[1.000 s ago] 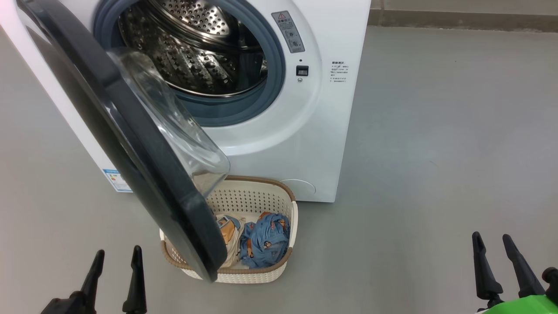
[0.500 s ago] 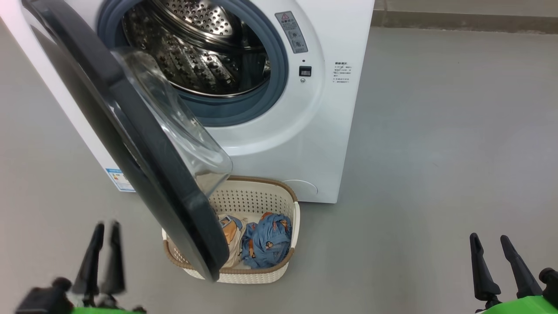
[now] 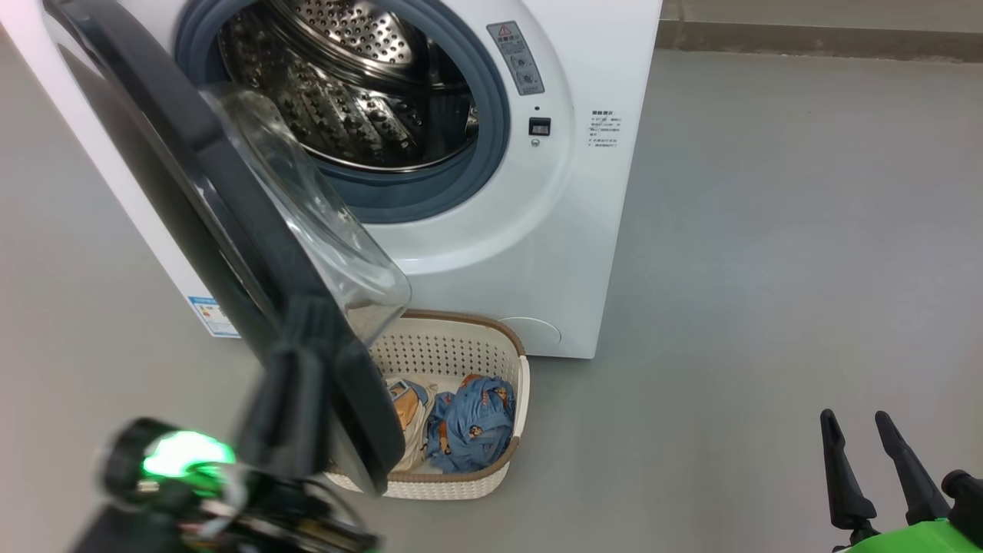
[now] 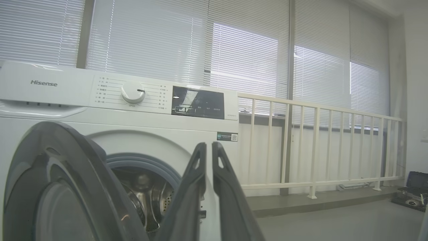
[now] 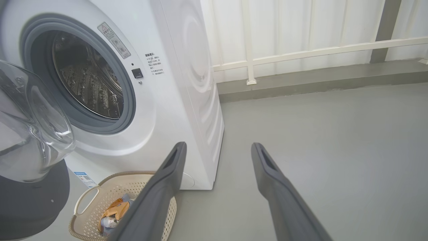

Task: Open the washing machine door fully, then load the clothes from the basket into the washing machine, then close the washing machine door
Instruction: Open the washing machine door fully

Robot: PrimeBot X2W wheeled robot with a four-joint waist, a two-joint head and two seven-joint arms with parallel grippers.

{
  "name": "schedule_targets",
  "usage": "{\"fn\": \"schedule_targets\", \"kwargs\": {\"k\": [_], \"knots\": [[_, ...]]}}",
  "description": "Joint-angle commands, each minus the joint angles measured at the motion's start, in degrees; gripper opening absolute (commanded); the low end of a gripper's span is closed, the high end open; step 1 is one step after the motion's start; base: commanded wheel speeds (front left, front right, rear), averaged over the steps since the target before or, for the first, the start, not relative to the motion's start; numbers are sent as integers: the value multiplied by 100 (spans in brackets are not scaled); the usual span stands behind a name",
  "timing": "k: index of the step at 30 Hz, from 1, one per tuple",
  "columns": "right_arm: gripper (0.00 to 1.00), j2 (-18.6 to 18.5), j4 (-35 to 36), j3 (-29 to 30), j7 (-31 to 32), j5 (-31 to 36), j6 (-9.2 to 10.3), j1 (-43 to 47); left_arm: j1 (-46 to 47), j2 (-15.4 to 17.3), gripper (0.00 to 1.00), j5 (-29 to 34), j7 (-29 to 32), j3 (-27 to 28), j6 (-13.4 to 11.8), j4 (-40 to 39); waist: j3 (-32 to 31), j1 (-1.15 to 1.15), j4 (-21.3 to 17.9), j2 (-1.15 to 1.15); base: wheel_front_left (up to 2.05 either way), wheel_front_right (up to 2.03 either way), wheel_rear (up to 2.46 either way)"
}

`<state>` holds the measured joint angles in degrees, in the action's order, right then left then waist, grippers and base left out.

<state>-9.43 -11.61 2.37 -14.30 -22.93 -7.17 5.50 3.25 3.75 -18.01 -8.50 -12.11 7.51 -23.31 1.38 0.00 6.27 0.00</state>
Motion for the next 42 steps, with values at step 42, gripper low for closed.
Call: {"fn": "schedule_targets", "kwargs": {"k": [42], "knots": [[100,-96,207,-176,-70,199,-32,-75,780,-65,0,-1043,-18,-883,-629,3076,135,0,118,0,0,0,0]]}}
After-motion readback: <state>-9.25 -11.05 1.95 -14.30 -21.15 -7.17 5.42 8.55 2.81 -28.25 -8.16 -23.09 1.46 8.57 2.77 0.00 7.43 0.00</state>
